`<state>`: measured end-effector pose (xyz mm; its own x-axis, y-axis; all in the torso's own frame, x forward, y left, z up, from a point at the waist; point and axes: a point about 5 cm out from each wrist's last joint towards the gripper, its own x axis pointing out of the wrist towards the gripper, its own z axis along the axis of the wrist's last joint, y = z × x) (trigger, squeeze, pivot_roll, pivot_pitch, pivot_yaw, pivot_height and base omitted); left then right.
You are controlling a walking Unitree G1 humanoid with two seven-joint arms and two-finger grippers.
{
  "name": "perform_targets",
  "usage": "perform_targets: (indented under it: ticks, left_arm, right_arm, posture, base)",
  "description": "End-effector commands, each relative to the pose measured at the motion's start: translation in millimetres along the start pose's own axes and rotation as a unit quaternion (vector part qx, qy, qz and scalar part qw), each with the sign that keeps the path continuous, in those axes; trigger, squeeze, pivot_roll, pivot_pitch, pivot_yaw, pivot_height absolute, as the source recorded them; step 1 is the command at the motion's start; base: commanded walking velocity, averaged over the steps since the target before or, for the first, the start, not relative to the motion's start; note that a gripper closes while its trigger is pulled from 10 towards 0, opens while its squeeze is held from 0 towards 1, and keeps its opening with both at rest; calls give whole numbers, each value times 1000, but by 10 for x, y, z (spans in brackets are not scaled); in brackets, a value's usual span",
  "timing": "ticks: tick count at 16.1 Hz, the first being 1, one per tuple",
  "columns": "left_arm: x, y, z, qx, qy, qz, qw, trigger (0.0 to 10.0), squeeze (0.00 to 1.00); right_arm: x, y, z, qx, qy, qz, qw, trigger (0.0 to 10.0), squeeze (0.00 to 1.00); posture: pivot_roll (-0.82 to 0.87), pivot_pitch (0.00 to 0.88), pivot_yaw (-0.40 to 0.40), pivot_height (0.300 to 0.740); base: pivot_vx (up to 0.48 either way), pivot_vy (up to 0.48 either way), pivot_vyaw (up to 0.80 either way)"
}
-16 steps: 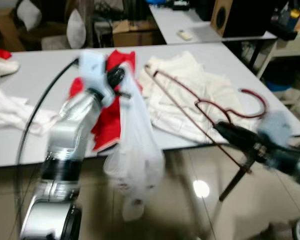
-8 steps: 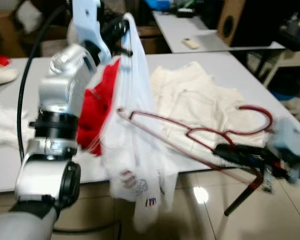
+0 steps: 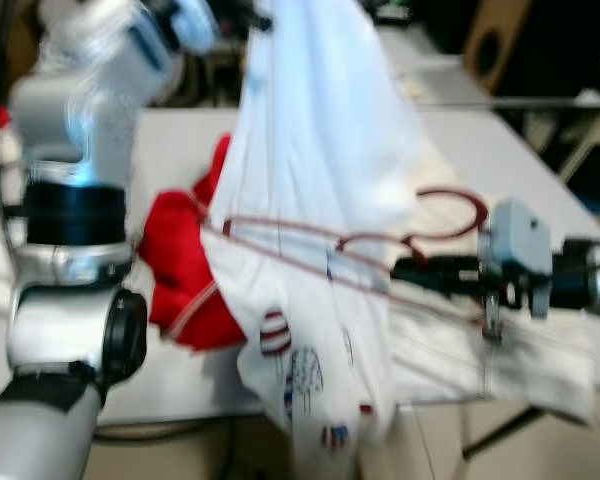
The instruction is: Hang hanger
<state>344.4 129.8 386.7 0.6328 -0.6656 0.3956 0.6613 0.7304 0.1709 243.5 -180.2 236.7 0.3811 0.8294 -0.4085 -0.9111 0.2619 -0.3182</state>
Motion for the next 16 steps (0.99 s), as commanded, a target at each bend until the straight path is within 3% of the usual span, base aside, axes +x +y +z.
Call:
perform_targets:
  ticks: [1,2,5,6,7,9,10,11,12,13,15,16]
  left_arm:
    - [35,-161,105,3,-15,-43,999,10000,0]
    - [31,-175,116,3,-14,-48,999,10000,0]
    - [36,-309,330,-32,-64,-89,993,10000,0]
    - [45,-345,390,-39,-74,-96,992,10000,0]
    - [49,-372,444,-43,-85,-100,990,10000,0]
    - [45,-367,557,-48,-117,-95,987,10000,0]
    - [33,-358,645,-53,-142,-90,984,10000,0]
    - [17,-352,709,-55,-159,-88,982,10000,0]
    - [-1,-342,721,-62,-160,-79,982,10000,0]
    - [-5,-340,713,-61,-156,-76,983,10000,0]
    - [30,-318,509,-67,-111,-42,991,10000,0]
    - [99,-337,239,-63,-51,-13,997,10000,0]
  right_arm:
    - [25,-73,-37,-8,15,-3,1000,10000,0]
    - [44,-107,-38,-12,18,-4,1000,10000,0]
    - [227,-797,26,-52,31,-123,991,10000,0]
    - [236,-1130,136,-72,32,-197,977,10000,0]
    - [187,-1465,363,-105,26,-284,953,10000,0]
    - [-39,-1800,827,-146,-20,-426,893,10000,0]
    - [-252,-1916,1209,-177,-85,-513,835,10000,0]
    - [-408,-1938,1496,-176,-163,-543,805,10000,0]
    - [-328,-1904,1569,-184,-175,-483,838,10000,0]
    - [-251,-1896,1511,-186,-162,-457,854,10000,0]
    - [142,-1810,1006,-190,-83,-355,912,10000,0]
    - [354,-1685,581,-174,-39,-295,939,10000,0]
  posture:
    - [-92,0,-11,740]
    - [-91,0,-11,740]
    - [-84,0,-16,740]
    - [-80,0,-19,740]
    - [-78,0,-21,740]
    - [-77,0,-20,740]
    - [-71,0,-26,740]
    - [-66,0,-34,740]
    - [-63,0,-40,740]
    - [-62,0,-44,740]
    - [-58,0,-47,740]
    - [-57,0,-43,740]
  base:
    - [0,0,0]
    - [0,0,0]
    - [0,0,0]
    - [0,0,0]
    - [0,0,0]
    - [0,0,0]
    - [0,0,0]
    - [0,0,0]
    - [0,0,0]
    - [0,0,0]
    - [0,0,0]
    - [0,0,0]
